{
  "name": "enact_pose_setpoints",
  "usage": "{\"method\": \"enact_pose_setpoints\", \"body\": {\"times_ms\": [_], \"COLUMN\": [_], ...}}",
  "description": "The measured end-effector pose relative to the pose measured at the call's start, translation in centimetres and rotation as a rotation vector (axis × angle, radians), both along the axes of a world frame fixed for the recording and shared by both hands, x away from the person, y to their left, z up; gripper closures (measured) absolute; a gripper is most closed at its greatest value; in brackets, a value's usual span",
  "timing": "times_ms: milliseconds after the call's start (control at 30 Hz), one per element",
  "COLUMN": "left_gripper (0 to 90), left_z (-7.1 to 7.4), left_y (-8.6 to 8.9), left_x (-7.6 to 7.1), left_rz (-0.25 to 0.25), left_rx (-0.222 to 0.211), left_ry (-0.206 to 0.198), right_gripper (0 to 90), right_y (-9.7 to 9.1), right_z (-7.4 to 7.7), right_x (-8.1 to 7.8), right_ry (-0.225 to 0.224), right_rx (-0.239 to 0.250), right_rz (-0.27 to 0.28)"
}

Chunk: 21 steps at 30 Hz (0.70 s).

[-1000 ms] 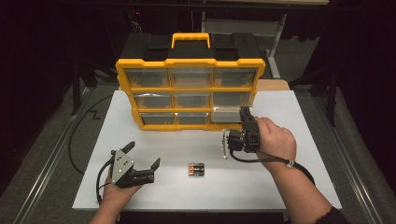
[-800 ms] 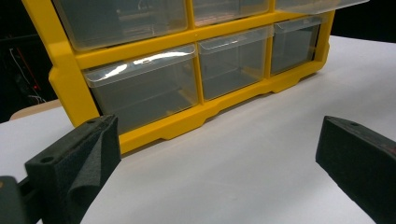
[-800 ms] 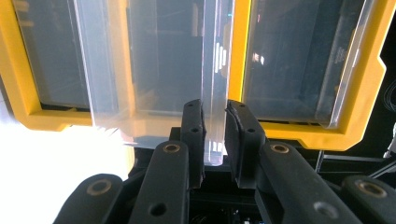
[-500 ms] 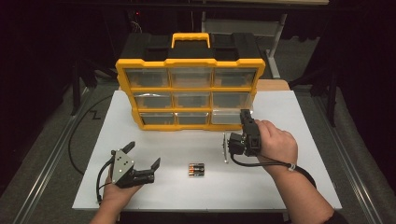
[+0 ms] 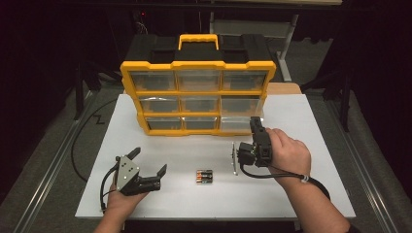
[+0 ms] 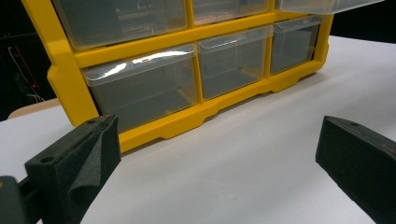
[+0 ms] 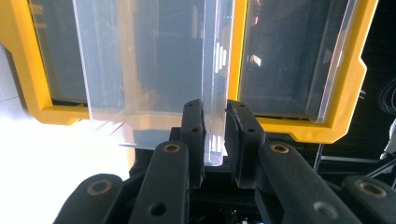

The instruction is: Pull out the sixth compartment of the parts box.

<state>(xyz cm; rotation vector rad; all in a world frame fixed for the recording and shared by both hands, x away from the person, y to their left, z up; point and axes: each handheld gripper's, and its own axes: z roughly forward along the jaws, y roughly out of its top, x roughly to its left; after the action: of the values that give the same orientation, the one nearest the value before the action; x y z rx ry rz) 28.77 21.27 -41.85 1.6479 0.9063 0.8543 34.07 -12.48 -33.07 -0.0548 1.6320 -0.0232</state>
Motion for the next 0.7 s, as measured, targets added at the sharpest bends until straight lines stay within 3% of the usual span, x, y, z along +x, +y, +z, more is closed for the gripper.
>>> {"method": "enact_pose_setpoints", "body": {"times_ms": [700], "left_gripper": [0.9], "left_z": [-0.03], "left_y": [0.16], "left_x": [0.03], "left_rz": [0.010], "left_rx": [-0.010], "left_ry": [0.001], "right_gripper": [79.6], "right_y": [0.06], "right_z": [-0.18], "right_x": [-1.10], "right_ry": [0.005], "right_rx": [0.005], "right_rz": [0.007]}}
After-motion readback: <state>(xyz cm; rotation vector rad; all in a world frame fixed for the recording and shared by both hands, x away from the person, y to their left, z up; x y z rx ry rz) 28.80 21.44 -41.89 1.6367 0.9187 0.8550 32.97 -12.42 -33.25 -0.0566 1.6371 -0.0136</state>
